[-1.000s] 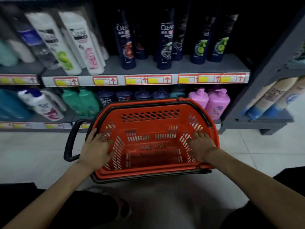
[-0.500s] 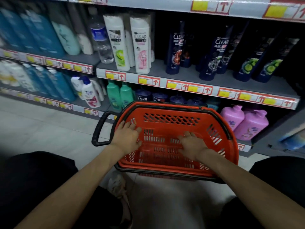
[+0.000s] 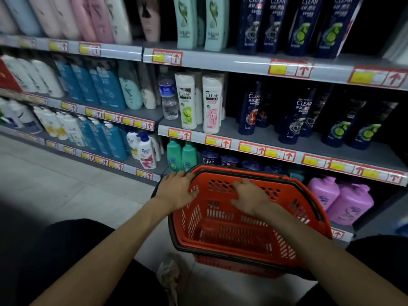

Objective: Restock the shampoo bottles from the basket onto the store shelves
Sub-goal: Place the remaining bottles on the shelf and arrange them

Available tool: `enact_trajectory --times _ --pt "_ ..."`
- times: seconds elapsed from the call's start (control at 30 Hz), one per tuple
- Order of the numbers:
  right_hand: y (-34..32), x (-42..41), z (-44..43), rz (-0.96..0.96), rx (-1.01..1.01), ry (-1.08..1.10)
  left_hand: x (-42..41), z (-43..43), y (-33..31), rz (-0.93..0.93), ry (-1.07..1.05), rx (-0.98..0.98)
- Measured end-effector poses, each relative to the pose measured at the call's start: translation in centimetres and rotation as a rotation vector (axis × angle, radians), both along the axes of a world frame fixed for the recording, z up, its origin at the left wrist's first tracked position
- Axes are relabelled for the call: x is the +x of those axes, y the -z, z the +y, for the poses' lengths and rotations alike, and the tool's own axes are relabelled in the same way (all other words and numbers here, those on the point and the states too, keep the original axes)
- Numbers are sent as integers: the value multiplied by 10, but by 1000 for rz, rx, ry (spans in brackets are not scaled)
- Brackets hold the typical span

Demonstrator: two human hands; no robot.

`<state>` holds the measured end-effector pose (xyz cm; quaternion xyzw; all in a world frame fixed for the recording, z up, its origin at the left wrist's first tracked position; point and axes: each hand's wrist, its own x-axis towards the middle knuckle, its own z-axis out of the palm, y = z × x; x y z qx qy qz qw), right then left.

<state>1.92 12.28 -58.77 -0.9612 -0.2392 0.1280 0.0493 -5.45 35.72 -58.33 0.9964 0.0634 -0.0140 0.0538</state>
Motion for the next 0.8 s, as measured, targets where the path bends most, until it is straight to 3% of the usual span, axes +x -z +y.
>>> enact_trajectory --times 0.17,0.23,0.37,0.5,0.7,0.8 --pt "-45 18 36 -60 188 28 26 34 -40 -8 -71 -31" --pt "-58 29 53 -85 285 55 48 47 -52 -46 -110 -131" --pt "-67 56 91 -147 463 131 98 64 -55 -204 -221 -449" --pt "-63 82 129 -175 605 204 143 79 -52 -403 -344 -535" --pt "-42 104 154 -240 664 241 197 88 -57 -682 -371 -741" --pt "-35 113 159 -297 685 244 216 86 -62 -706 -351 -786"
